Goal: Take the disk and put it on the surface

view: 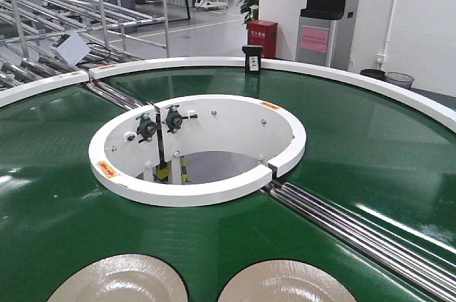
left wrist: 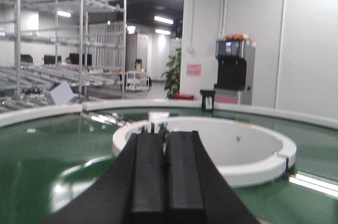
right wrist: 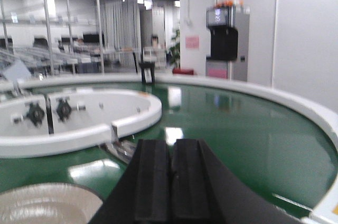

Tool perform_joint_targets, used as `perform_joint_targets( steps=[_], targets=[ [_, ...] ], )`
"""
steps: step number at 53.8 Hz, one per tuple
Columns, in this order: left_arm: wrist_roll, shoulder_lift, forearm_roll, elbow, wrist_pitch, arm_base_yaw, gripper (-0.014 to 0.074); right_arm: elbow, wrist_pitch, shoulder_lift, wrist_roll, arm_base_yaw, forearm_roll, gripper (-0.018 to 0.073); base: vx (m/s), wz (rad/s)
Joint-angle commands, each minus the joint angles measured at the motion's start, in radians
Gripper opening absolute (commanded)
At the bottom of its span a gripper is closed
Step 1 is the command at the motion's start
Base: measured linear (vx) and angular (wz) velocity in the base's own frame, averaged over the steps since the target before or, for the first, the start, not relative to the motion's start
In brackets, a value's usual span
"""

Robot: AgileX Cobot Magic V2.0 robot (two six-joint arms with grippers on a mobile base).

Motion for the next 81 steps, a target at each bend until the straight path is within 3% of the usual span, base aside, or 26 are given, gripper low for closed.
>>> perform_joint_targets(
  steps=[1, 11, 21, 35, 43, 54, 60, 69, 81],
  targets=[
    [-0.013, -0.008, 0.002, -0.145, -0.014, -0.001, -0.0007, -0.105, -0.045, 0.006, 0.002, -0.005, 0.017, -0.0008, 0.00, 0.00],
    [-0.001, 0.143, 0.006, -0.435, 0.215, -0.001, -0.0007, -0.404, 0.231, 0.182, -0.005, -0.005, 0.000, -0.0008, 0.00, 0.00],
    [-0.002, 0.395, 0.005, -0.629, 0.232, -0.001, -0.0005, -0.569, 0.241, 0.394, -0.005, -0.005, 0.005, -0.0006, 0.00, 0.00],
    [-0.003, 0.644, 0.002, -0.638, 0.285, -0.001, 0.0058, -0.578, 0.235, 0.610, -0.004, -0.005, 0.005, 0.0027, 0.00, 0.00],
    [-0.003, 0.773, 0.002, -0.638, 0.299, -0.001, 0.0208, -0.578, 0.235, 0.709, -0.004, -0.005, 0.005, 0.0111, 0.00, 0.00],
    [-0.003, 0.931, 0.002, -0.638, 0.312, -0.001, 0.0502, -0.578, 0.235, 0.782, -0.004, -0.005, 0.005, 0.0343, 0.00, 0.00],
    [-0.003, 1.025, 0.002, -0.638, 0.308, -0.001, 0.0572, -0.578, 0.235, 0.804, -0.004, -0.005, 0.005, 0.0459, 0.00, 0.00],
    [-0.011, 1.169, 0.002, -0.642, 0.329, -0.001, 0.0572, -0.578, 0.235, 0.818, -0.004, -0.005, 0.005, 0.0538, 0.00, 0.00],
    [-0.003, 1.329, -0.019, -0.737, 0.535, 0.001, 0.0506, -0.578, 0.235, 0.818, -0.004, -0.005, 0.005, 0.0538, 0.00, 0.00]
  ],
)
